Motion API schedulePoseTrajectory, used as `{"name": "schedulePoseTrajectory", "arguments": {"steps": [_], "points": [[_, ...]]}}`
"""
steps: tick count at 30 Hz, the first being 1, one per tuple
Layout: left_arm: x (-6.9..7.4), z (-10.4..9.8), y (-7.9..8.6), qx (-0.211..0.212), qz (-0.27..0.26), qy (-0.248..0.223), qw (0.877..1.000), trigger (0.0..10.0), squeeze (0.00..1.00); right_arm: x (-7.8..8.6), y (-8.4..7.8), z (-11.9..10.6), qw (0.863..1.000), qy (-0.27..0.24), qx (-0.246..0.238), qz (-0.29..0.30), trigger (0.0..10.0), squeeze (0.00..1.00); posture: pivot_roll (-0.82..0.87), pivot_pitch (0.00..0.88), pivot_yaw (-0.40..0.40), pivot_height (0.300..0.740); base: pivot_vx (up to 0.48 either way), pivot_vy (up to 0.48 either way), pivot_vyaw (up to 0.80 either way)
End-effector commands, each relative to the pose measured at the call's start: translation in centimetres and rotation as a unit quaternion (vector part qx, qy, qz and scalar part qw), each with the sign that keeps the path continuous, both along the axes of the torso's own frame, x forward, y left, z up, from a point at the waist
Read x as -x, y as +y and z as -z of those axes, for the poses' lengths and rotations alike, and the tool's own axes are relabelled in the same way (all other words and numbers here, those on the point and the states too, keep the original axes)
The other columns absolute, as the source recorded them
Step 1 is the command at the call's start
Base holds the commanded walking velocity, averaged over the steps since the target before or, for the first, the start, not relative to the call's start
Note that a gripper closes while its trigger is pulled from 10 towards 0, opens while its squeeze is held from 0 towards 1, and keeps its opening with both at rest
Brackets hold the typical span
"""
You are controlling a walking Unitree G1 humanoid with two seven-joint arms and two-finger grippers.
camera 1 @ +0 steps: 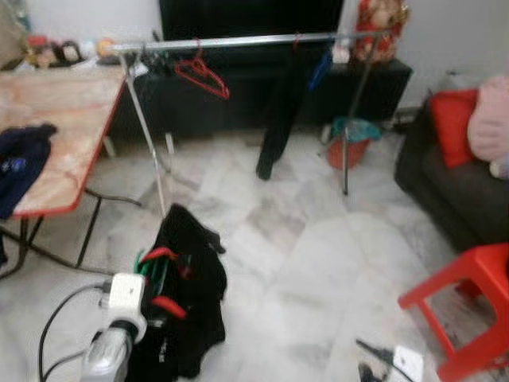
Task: Hang hanger
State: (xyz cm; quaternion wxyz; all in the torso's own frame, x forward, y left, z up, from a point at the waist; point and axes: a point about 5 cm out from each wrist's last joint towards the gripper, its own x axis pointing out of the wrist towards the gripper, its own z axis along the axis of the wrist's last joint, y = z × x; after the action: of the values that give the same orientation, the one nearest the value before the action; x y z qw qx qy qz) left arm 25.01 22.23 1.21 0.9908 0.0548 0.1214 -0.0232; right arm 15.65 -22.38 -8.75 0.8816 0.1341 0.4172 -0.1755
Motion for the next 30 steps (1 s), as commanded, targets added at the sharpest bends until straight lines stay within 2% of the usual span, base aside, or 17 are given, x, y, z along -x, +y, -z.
{"name": "schedulePoseTrajectory", "arguments": {"steps": [1, 30], "points": [[-0.48, -0.51, -0.59, 0.0, 0.007, -0.016, 1.0, 10.0, 0.0, 0.62, -0.82, 0.06, 1.0, 0.008, 0.008, 0.006, 10.0, 0.0, 0.11, 0.0, 0.002, 0.74, 0.296, 0.0, 0.0], [-0.61, -0.44, -0.62, 0.001, 0.009, -0.012, 1.0, 10.0, 0.0, 0.62, -0.61, 0.12, 1.0, 0.011, 0.008, -0.004, 10.0, 0.0, 0.12, 0.0, 0.009, 0.74, 0.298, 0.0, 0.0]]}}
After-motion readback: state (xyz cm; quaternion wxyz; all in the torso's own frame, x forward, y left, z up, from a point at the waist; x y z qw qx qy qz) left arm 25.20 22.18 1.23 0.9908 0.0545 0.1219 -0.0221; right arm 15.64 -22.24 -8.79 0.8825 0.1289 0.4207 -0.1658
